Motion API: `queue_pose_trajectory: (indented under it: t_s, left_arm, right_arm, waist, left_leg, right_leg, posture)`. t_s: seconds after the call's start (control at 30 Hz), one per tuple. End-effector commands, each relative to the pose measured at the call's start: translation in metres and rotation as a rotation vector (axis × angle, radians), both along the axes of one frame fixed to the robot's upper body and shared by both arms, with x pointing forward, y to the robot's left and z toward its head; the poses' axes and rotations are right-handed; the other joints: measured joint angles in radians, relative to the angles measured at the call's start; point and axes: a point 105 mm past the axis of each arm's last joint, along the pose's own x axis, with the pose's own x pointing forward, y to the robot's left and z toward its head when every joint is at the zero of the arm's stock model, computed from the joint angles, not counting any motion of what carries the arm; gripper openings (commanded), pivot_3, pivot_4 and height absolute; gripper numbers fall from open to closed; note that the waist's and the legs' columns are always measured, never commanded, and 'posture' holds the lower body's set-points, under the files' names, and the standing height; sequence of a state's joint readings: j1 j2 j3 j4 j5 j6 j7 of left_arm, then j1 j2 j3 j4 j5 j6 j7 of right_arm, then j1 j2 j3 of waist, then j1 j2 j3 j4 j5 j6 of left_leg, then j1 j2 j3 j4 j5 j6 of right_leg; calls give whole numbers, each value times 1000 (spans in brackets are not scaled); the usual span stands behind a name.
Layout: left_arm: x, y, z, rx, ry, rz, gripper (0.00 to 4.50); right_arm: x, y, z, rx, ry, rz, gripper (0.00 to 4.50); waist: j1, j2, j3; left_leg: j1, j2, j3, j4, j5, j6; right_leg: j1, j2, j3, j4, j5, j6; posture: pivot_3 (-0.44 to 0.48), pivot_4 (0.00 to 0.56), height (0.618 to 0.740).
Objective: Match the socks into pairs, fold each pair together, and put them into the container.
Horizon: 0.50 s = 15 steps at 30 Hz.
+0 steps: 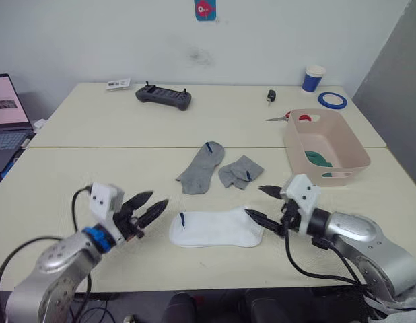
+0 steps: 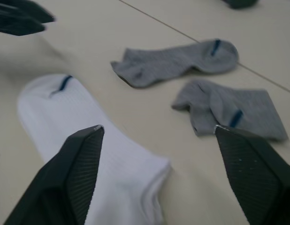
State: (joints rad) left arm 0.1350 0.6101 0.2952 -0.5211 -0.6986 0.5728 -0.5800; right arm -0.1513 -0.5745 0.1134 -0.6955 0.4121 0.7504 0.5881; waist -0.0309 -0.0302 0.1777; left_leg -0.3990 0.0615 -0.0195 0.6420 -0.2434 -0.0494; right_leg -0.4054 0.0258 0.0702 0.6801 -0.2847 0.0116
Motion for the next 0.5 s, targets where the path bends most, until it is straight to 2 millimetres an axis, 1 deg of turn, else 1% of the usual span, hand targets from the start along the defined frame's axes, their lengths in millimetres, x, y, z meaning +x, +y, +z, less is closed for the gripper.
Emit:
queue_pose_trajectory:
  t_s: [0.03,0.1,0.13,0.2,0.23,0.27,0.3,0.33,0.37,0.4,0.47,0.5]
  left_arm:
    - [-4,-32,4,23,-2,-162,1853]
    - [-6,-44,-9,84,31,-222,1276]
    - [-7,-47,-18,108,54,-242,888]
    - [-7,-52,-37,189,93,-285,250]
    - [-6,-53,-46,216,114,-296,0]
    - [-6,-54,-51,233,126,-302,0]
    - [-5,-52,-64,251,174,-292,0]
    - [-4,-48,-76,278,214,-279,0]
    - [-4,-46,-85,299,240,-273,0]
    - [-4,-43,-93,307,268,-255,0]
    - [-2,-40,-101,308,300,-232,0]
    - [-4,-38,-105,316,316,-231,0]
  right_arm:
    - [-6,23,-5,-7,-12,80,2807]
    - [-3,31,-16,-42,-6,89,2144]
    - [-1,35,-23,-61,-2,91,1688]
    - [3,45,-41,-103,13,91,1008]
    - [5,49,-48,-118,18,87,613]
    - [6,51,-52,-127,19,85,209]
    - [9,49,-58,-159,16,68,41]
    - [11,44,-64,-187,21,46,41]
    - [12,40,-67,-206,24,30,41]
    - [15,31,-70,-226,31,2,41]
    - [17,17,-72,-251,39,-38,41]
    - [18,5,-74,-264,52,-75,41]
  waist:
    - [-2,0,0]
    - [-2,0,0]
    - [-4,0,0]
    - [-5,0,0]
    - [-5,0,0]
    - [-4,0,0]
    - [-4,0,0]
    - [-4,0,0]
    - [-3,1,0]
    - [-1,1,0]
    - [1,2,-2]
    - [2,3,-3]
  left_leg:
    - [0,0,1,0,0,0]
    - [-1,0,3,0,0,0]
    - [-1,0,3,0,0,0]
    - [-1,0,2,-1,0,0]
    - [-1,1,2,-2,0,0]
    - [0,1,1,-2,0,0]
    - [0,2,-1,-2,0,0]
    - [-1,2,-2,-2,0,0]
    - [0,2,-2,-2,0,1]
    - [0,2,-2,-2,0,1]
    - [0,2,-2,-2,0,1]
    - [1,1,-1,-2,0,1]
  right_leg:
    - [0,0,1,0,0,1]
    - [0,0,2,-1,3,7]
    - [-1,0,2,-1,2,7]
    - [-2,1,2,-1,2,7]
    - [-2,1,2,0,2,6]
    - [-2,2,1,0,1,6]
    - [-2,4,1,0,1,5]
    - [-2,4,1,1,1,4]
    - [-2,4,1,1,1,4]
    - [-2,4,0,1,0,4]
    - [0,3,0,1,1,4]
    - [0,2,0,0,1,4]
  posture:
    - [0,150,740]
    - [0,150,740]
    - [0,150,740]
    - [0,150,740]
    - [0,150,740]
    - [0,150,740]
    - [0,150,740]
    - [0,150,740]
    - [0,150,740]
    - [0,150,740]
    - [0,150,740]
    - [0,150,740]
